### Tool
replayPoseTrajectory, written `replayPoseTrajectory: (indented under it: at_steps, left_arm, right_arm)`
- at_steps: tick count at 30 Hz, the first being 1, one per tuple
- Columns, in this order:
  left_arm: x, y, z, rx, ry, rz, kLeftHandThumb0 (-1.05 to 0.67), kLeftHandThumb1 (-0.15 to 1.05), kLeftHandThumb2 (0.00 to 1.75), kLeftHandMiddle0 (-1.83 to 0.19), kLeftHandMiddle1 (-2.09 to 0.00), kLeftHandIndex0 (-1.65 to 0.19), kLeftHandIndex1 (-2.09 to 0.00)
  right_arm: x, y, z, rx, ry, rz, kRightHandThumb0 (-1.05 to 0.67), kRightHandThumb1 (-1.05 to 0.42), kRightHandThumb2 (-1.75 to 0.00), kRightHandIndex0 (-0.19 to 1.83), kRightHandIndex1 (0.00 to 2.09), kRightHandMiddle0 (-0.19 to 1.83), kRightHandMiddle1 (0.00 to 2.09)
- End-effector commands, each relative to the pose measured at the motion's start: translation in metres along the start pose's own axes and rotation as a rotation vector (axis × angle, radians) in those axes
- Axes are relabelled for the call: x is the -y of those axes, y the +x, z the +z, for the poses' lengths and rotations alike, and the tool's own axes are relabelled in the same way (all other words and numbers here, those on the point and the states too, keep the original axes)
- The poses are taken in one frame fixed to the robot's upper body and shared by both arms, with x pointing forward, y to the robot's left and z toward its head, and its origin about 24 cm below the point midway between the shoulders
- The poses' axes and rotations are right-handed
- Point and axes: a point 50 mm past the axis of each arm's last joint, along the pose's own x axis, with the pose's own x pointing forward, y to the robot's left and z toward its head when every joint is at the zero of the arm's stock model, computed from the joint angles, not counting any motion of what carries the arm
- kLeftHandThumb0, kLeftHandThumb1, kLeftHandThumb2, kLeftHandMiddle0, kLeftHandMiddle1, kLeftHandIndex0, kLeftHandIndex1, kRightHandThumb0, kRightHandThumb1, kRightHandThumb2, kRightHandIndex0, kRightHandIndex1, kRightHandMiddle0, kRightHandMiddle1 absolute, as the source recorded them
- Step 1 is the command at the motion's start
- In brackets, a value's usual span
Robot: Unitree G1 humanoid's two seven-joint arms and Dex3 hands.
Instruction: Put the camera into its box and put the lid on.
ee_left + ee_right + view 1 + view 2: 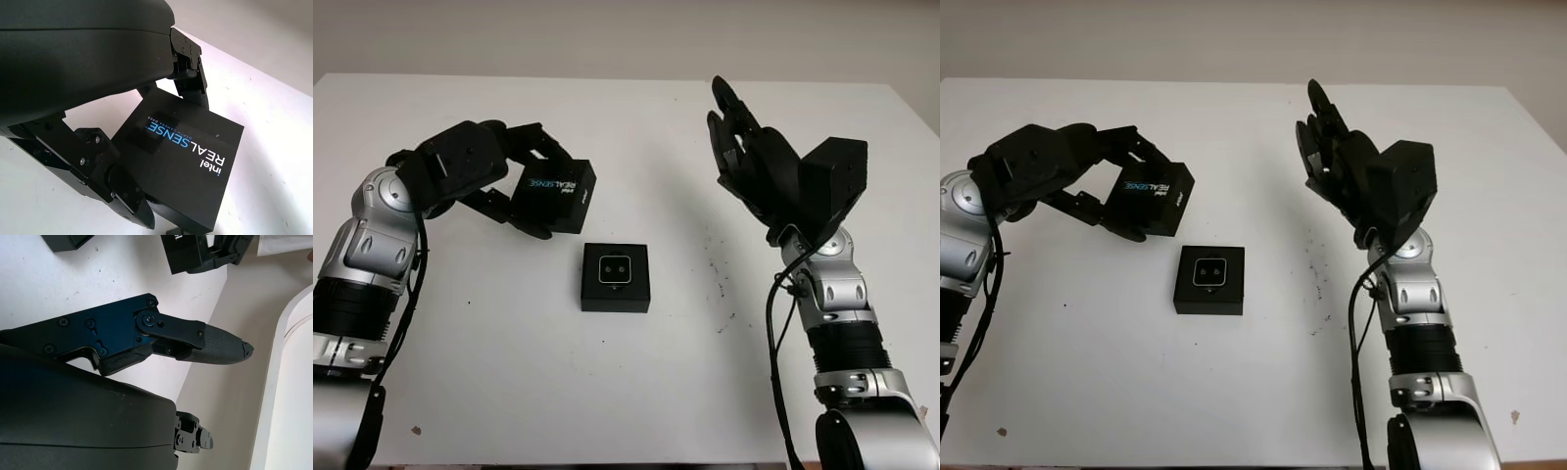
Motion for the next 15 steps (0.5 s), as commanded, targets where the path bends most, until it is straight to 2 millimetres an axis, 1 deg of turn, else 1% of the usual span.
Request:
replayPoseTrajectory:
  at_steps: [1,6,10,15]
  left_arm:
    - [-0.005,-0.005,0.007,-0.015,0.019,-0.007,-0.09,0.94,0.05,-0.41,-1.32,-0.36,-1.36]
    - [-0.004,-0.010,0.016,-0.101,0.003,-0.097,-0.12,0.94,0.05,-0.44,-1.41,-0.32,-1.39]
    - [0.005,-0.012,0.017,-0.173,-0.045,-0.186,-0.18,0.94,0.05,-0.42,-1.43,-0.33,-1.40]
    - [0.018,-0.013,0.015,-0.218,-0.126,-0.222,-0.21,0.92,0.05,-0.41,-1.44,-0.37,-1.43]
  right_arm:
    - [-0.004,-0.001,0.001,0.002,-0.007,-0.006,-0.75,-1.05,-0.62,-0.15,0.04,-0.17,0.03]
    - [-0.012,-0.002,-0.004,-0.013,0.009,-0.011,-0.74,-1.05,-0.59,-0.15,0.04,-0.16,0.04]
    - [-0.017,-0.002,-0.005,-0.025,-0.009,-0.001,-0.74,-1.05,-0.60,-0.14,0.05,-0.15,0.05]
    - [-0.022,-0.002,-0.006,-0.023,-0.012,-0.004,-0.69,-1.05,-0.64,-0.14,0.05,-0.14,0.06]
